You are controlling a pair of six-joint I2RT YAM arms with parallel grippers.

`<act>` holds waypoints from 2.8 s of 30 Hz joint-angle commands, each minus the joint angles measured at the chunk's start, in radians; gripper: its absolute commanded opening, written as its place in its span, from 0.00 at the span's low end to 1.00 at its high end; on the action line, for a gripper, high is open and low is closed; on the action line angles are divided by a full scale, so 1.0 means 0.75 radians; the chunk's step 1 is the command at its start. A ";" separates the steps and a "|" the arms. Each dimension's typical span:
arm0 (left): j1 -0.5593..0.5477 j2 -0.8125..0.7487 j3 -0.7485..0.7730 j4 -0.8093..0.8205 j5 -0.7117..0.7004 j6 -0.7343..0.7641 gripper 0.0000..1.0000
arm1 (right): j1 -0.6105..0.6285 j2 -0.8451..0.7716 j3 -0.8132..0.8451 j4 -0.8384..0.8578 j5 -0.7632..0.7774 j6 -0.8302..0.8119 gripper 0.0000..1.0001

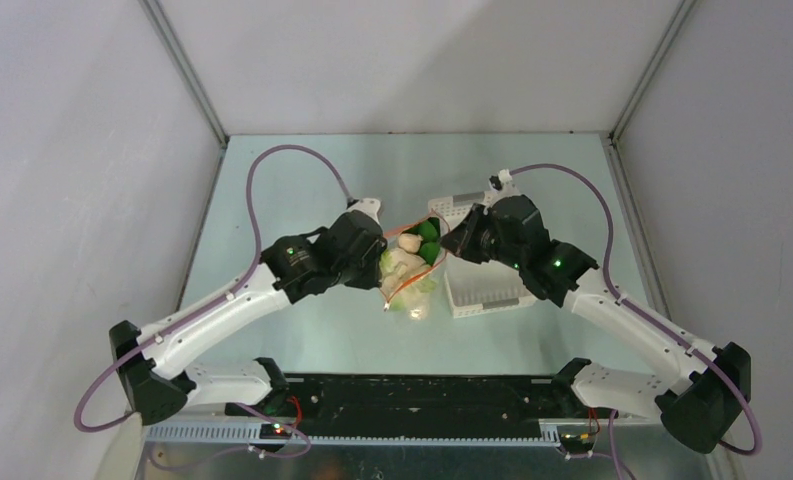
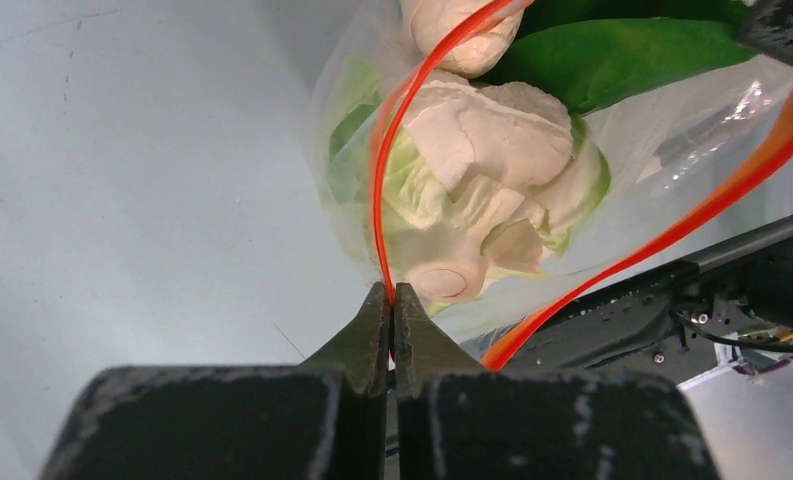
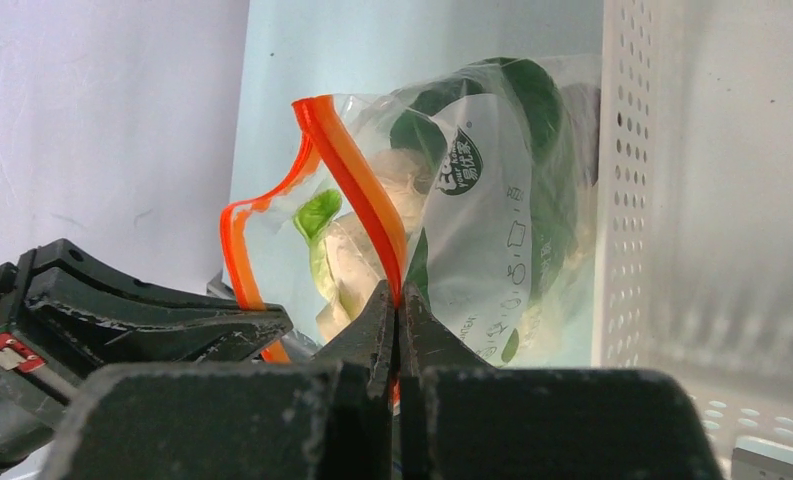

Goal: Place the food in the zip-top bag and seal the zipper
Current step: Adjust the zipper food storage bag at the center of the board.

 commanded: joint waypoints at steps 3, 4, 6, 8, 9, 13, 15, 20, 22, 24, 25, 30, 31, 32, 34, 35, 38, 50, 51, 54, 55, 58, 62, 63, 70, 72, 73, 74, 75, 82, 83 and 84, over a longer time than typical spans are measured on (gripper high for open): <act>-0.006 -0.088 0.189 0.015 0.011 0.100 0.00 | 0.039 -0.050 0.056 0.096 0.000 -0.032 0.00; -0.006 -0.110 0.212 0.024 0.015 0.123 0.00 | 0.046 -0.047 0.078 0.093 0.005 -0.040 0.00; -0.005 -0.146 0.228 0.060 -0.001 0.152 0.00 | 0.069 -0.041 0.100 0.094 0.014 -0.071 0.00; -0.005 -0.170 0.230 0.079 -0.059 0.164 0.00 | 0.082 -0.034 0.111 0.086 0.012 -0.104 0.00; -0.006 -0.174 0.231 0.076 -0.081 0.165 0.00 | 0.086 -0.031 0.112 0.079 0.012 -0.112 0.00; -0.004 -0.155 0.198 0.083 -0.124 0.177 0.00 | 0.099 -0.018 0.113 0.020 0.015 -0.134 0.00; -0.003 -0.131 0.164 0.113 -0.094 0.187 0.00 | 0.113 -0.017 0.113 0.011 0.016 -0.142 0.00; -0.001 -0.065 0.134 0.159 -0.045 0.207 0.00 | 0.166 -0.038 0.100 0.040 0.060 -0.095 0.00; -0.001 -0.049 0.127 0.193 -0.013 0.218 0.00 | 0.194 -0.047 0.080 0.074 0.091 -0.044 0.00; -0.001 -0.048 0.118 0.224 0.000 0.230 0.01 | 0.223 -0.050 0.063 0.089 0.153 0.002 0.00; -0.001 -0.048 0.114 0.236 -0.007 0.237 0.03 | 0.229 -0.044 0.055 0.091 0.170 0.016 0.00; 0.003 -0.066 0.092 0.254 -0.037 0.226 0.29 | 0.227 -0.037 0.034 0.070 0.271 0.131 0.00; 0.003 -0.076 0.076 0.243 -0.043 0.207 0.37 | 0.221 -0.041 0.026 0.070 0.298 0.148 0.00; 0.003 -0.105 0.063 0.240 -0.053 0.203 0.43 | 0.218 -0.049 0.023 0.071 0.307 0.155 0.00; 0.003 -0.175 0.013 0.235 -0.076 0.191 0.60 | 0.205 -0.059 0.011 0.075 0.321 0.165 0.00; 0.002 -0.201 -0.026 0.229 -0.083 0.188 0.73 | 0.194 -0.063 0.007 0.073 0.324 0.167 0.00; 0.003 -0.361 -0.105 0.198 -0.105 0.183 0.96 | 0.179 -0.066 0.005 0.059 0.326 0.169 0.00; -0.001 -0.898 -0.608 0.381 0.183 0.138 1.00 | 0.181 -0.021 0.005 0.052 0.302 0.198 0.00; -0.003 -0.890 -0.613 0.399 0.208 0.142 0.99 | 0.181 -0.019 0.005 0.052 0.299 0.200 0.00; -0.012 -0.857 -0.630 0.474 0.201 0.172 0.90 | 0.181 -0.020 0.004 0.050 0.292 0.204 0.00; -0.014 -0.840 -0.635 0.488 0.190 0.191 0.87 | 0.181 -0.022 0.004 0.048 0.292 0.205 0.00; -0.015 -0.800 -0.651 0.548 0.178 0.226 0.72 | 0.176 -0.032 0.005 0.044 0.286 0.208 0.00; -0.017 -0.820 -0.702 0.658 0.183 0.246 0.59 | 0.175 -0.051 -0.009 0.051 0.300 0.222 0.00; -0.017 -0.826 -0.730 0.703 0.194 0.248 0.59 | 0.172 -0.055 -0.019 0.055 0.300 0.231 0.00; -0.029 -0.859 -0.819 0.731 0.224 0.198 0.53 | 0.147 -0.072 -0.026 0.054 0.285 0.245 0.00; -0.031 -0.880 -0.857 0.750 0.197 0.189 0.52 | 0.144 -0.072 -0.027 0.052 0.271 0.249 0.00; -0.032 -0.895 -0.881 0.781 0.186 0.189 0.52 | 0.142 -0.073 -0.027 0.050 0.263 0.251 0.00; -0.032 -0.901 -0.890 0.801 0.183 0.192 0.51 | 0.142 -0.072 -0.030 0.050 0.259 0.257 0.00; -0.031 -0.912 -0.906 0.844 0.178 0.192 0.51 | 0.140 -0.073 -0.034 0.053 0.251 0.261 0.00; -0.033 -0.920 -0.958 1.012 0.142 0.266 0.49 | 0.117 -0.086 -0.063 0.077 0.207 0.297 0.00; -0.032 -0.907 -0.953 1.013 0.134 0.278 0.47 | 0.115 -0.088 -0.065 0.074 0.203 0.299 0.00; -0.031 -0.901 -0.948 1.011 0.137 0.296 0.46 | 0.112 -0.089 -0.063 0.071 0.199 0.307 0.00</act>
